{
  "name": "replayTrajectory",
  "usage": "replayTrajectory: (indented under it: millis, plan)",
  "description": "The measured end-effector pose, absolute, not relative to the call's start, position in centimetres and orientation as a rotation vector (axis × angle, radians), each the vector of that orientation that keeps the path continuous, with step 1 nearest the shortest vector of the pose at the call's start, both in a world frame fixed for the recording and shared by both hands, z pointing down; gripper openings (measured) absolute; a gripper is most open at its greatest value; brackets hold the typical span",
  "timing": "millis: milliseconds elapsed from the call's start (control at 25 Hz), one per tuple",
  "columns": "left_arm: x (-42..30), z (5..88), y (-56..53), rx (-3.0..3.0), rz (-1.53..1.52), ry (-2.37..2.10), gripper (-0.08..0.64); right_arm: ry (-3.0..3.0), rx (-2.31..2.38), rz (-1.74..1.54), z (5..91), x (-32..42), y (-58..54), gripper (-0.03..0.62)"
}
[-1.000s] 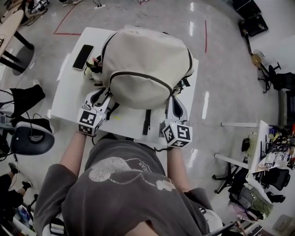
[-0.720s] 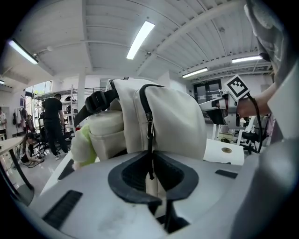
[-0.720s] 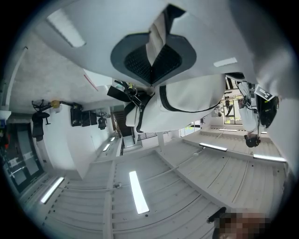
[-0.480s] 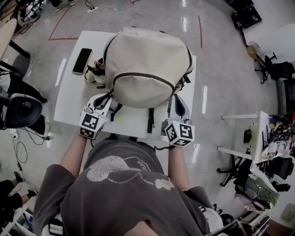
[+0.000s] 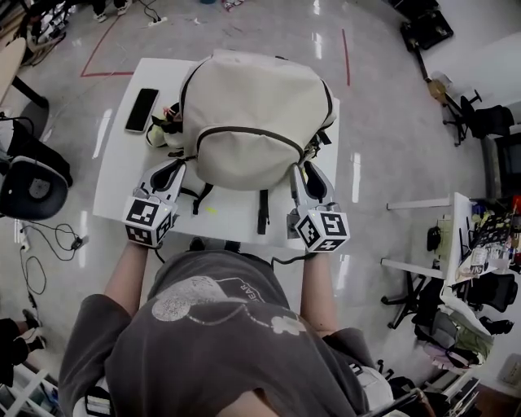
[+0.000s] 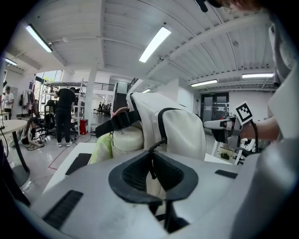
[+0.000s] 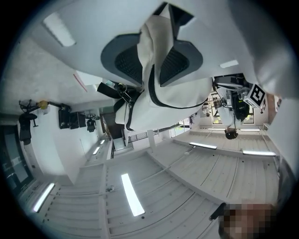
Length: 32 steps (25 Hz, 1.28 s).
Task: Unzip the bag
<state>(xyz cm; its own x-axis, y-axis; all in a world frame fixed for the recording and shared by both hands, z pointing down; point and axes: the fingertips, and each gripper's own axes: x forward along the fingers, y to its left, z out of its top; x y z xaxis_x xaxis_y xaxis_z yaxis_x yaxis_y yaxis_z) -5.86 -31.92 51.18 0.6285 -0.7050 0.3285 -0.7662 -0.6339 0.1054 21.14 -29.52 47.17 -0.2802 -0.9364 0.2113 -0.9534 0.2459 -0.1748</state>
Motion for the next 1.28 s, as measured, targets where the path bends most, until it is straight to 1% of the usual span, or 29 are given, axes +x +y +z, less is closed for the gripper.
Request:
replayTrajectory:
  millis: [40,120,240,280,440,680,1280]
  plan:
    - [-5.9,50.8,-32.0,2.606,0.362,-1.206,0.032,-2.456,1.833,0.428,46.9,21.0,-29.5,0.123]
    - [-6.0,50.2,-32.3,2.592,0.324,-1.21,0.032,-2.506,1.805,0.441,46.4,20.4,-29.7,0.178]
    - [-6.0,49.5,-32.5,2.598,0.296,-1.222,0.032,-2.499,1.748,0.416,46.6,19.7,-30.3,0.192]
    - [-5.9,49.3,-32.5,2.6,0.291,-1.225,0.032,-2.485,1.736,0.395,46.7,19.5,-30.5,0.19]
    - [-5.7,48.4,-32.5,2.614,0.279,-1.234,0.032,-2.434,1.746,0.305,46.6,19.3,-30.8,0.146]
    - [-4.8,47.0,-32.4,2.631,0.24,-1.219,0.031,-2.435,1.778,0.318,46.8,19.8,-30.8,0.095]
    - [-3.6,44.4,-34.9,2.616,0.154,-1.226,0.031,-2.464,1.775,0.324,46.8,19.9,-30.8,0.074]
